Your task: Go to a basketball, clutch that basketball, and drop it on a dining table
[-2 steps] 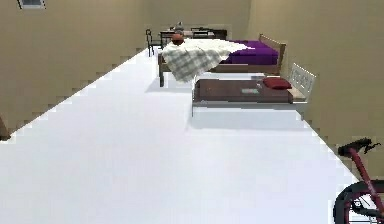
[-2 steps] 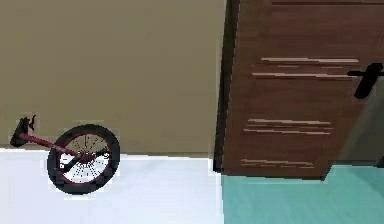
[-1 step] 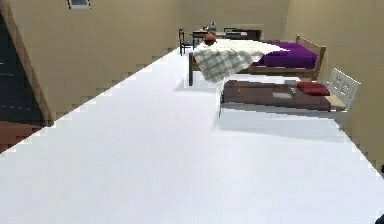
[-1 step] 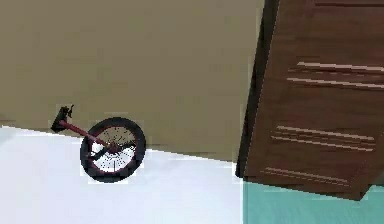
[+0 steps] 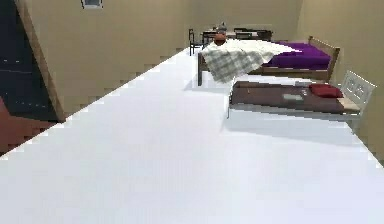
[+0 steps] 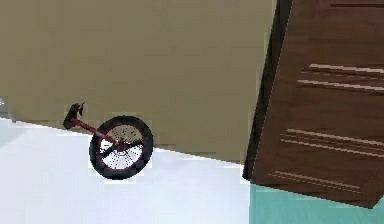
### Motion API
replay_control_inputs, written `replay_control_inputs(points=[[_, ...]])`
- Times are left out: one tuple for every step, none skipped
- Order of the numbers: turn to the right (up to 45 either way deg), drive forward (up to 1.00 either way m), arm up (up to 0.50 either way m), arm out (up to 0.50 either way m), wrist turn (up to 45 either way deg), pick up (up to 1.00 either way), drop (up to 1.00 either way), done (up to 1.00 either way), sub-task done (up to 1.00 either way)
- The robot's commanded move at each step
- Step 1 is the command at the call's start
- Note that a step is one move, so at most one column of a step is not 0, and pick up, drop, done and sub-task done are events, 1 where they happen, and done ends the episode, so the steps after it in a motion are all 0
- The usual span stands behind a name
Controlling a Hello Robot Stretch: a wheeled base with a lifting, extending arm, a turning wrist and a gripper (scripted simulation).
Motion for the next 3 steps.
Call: replay_control_inputs(points=[[45.0,0.00,0.00,0.00,0.0,0.00,0.00,0.00,0.00],[45.0,0.00,0.00,0.00,0.0,0.00,0.00,0.00,0.00],[15.0,0.00,0.00,0.00,0.0,0.00,0.00,0.00,0.00]])
